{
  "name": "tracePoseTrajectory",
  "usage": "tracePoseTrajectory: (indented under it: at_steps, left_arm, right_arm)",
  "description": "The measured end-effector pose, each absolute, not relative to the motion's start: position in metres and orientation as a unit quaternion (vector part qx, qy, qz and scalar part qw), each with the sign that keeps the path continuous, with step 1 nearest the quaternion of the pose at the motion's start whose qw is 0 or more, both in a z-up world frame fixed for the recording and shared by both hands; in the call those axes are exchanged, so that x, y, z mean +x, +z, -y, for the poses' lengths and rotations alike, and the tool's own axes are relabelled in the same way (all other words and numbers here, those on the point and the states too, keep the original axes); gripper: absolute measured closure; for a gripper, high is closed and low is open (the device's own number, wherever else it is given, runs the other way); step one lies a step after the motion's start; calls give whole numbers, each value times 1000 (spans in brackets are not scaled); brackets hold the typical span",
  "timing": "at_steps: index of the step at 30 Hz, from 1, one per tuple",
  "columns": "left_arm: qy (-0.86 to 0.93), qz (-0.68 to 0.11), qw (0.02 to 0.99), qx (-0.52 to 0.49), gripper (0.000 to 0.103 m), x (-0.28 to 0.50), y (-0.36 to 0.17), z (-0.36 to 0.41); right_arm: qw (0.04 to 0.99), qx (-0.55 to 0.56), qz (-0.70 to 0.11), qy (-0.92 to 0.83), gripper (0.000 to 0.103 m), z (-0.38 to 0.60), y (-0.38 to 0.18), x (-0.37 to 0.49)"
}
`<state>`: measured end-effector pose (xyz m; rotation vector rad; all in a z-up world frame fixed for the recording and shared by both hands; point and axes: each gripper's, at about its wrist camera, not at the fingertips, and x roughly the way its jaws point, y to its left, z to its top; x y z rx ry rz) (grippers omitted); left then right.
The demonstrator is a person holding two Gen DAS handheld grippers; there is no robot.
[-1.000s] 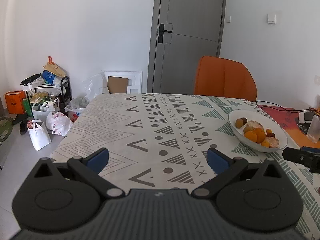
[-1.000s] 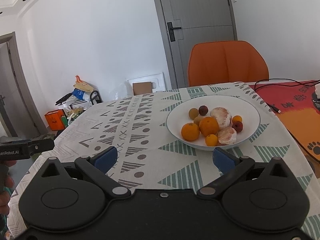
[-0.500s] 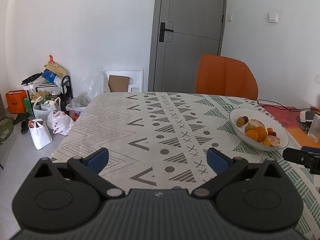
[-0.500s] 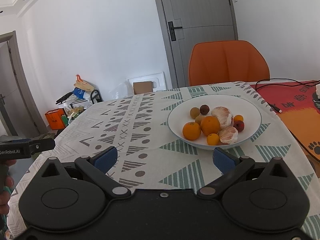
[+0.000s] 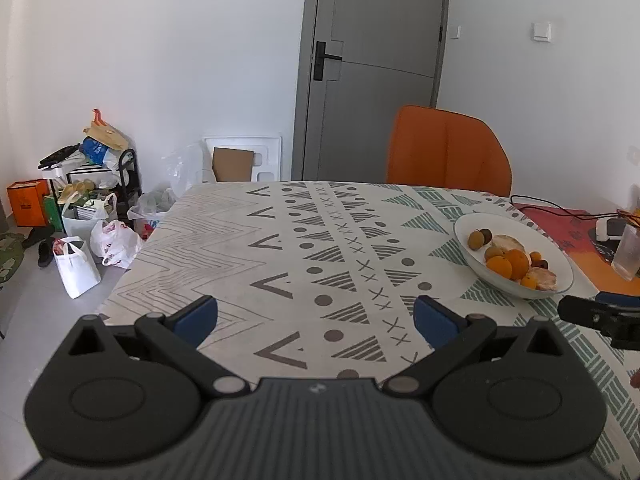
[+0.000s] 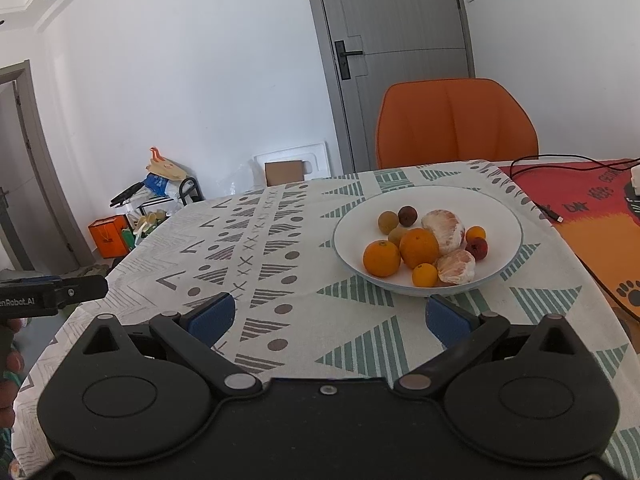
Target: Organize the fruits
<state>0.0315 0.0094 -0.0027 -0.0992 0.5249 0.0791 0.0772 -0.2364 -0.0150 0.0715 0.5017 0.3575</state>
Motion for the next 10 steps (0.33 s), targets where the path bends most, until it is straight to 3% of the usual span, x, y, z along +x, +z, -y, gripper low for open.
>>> tracePoseTrajectory:
  at_steps: [10]
  left_arm:
    - [38,-266,962,-48,0,34,-4,-8]
  right_arm:
    - [952,34,-249,175,0,237,-15,78]
